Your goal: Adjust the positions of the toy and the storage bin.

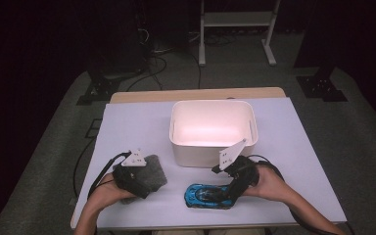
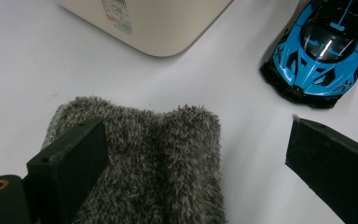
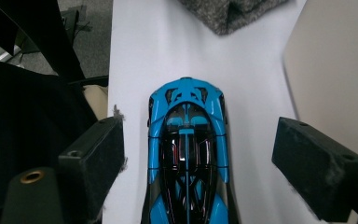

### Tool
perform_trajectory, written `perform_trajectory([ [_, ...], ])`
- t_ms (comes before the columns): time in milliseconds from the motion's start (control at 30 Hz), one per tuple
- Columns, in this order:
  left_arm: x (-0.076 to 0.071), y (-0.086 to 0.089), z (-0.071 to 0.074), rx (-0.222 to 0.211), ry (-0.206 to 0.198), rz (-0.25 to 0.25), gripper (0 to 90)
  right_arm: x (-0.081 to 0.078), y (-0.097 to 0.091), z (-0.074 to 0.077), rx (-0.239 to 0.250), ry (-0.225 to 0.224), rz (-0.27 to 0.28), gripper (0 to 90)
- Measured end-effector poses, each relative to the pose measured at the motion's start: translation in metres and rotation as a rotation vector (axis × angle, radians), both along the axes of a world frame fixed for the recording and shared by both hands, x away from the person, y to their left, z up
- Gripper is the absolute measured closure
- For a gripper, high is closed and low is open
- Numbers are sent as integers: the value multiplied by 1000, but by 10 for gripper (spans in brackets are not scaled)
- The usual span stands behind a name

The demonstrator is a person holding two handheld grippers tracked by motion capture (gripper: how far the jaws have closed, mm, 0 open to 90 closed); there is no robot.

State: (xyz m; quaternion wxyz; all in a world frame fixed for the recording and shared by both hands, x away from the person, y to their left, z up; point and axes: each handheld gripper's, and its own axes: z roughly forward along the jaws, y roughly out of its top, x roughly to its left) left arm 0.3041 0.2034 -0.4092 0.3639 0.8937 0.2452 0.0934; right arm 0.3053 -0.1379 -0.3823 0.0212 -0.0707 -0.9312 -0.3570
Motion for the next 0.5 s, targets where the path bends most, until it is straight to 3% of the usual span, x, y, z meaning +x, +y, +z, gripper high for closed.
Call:
perform_trajectory([
  [500, -1, 1, 1, 5, -6, 0, 40, -4, 11, -30, -35, 27, -6, 140],
])
